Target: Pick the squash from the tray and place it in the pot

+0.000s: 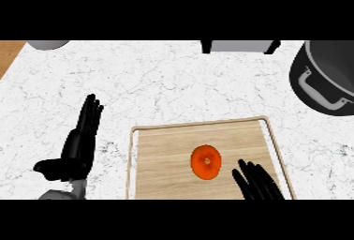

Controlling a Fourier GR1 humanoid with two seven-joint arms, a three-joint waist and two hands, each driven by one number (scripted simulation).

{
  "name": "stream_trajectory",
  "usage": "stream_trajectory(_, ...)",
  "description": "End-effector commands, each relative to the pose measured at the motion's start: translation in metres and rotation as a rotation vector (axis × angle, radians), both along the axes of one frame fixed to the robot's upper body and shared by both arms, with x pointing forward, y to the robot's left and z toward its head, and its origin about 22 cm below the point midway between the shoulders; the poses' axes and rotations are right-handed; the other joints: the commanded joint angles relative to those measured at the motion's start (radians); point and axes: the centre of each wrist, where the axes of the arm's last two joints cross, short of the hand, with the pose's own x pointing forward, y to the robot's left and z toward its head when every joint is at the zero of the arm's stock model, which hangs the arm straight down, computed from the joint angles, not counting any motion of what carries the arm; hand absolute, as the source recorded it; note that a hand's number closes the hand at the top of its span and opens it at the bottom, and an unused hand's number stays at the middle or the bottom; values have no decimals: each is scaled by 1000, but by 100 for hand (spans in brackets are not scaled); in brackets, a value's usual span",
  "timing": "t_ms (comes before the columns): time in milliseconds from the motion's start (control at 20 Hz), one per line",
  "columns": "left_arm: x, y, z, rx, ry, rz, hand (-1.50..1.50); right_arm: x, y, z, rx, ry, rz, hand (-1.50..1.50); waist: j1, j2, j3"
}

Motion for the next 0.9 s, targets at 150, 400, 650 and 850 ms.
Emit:
stream_trajectory(150, -3, -12, -2, -16, 14, 3, 0, 23, 49, 2, -121, 133, -84, -150, -6, -2, 2)
stream_trajectory(400, 1, 5, -2, -14, 11, 17, 0, 44, 47, -13, -117, 162, -50, -150, -11, -3, 2)
stream_trajectory(650, -1, 10, 1, 6, 17, 10, 0, 55, 32, -49, -113, 144, -46, -150, -12, -3, 3)
stream_trajectory(850, -1, 8, -15, -6, 1, 25, 0, 53, 63, -39, -106, 151, -56, -150, -13, -3, 2)
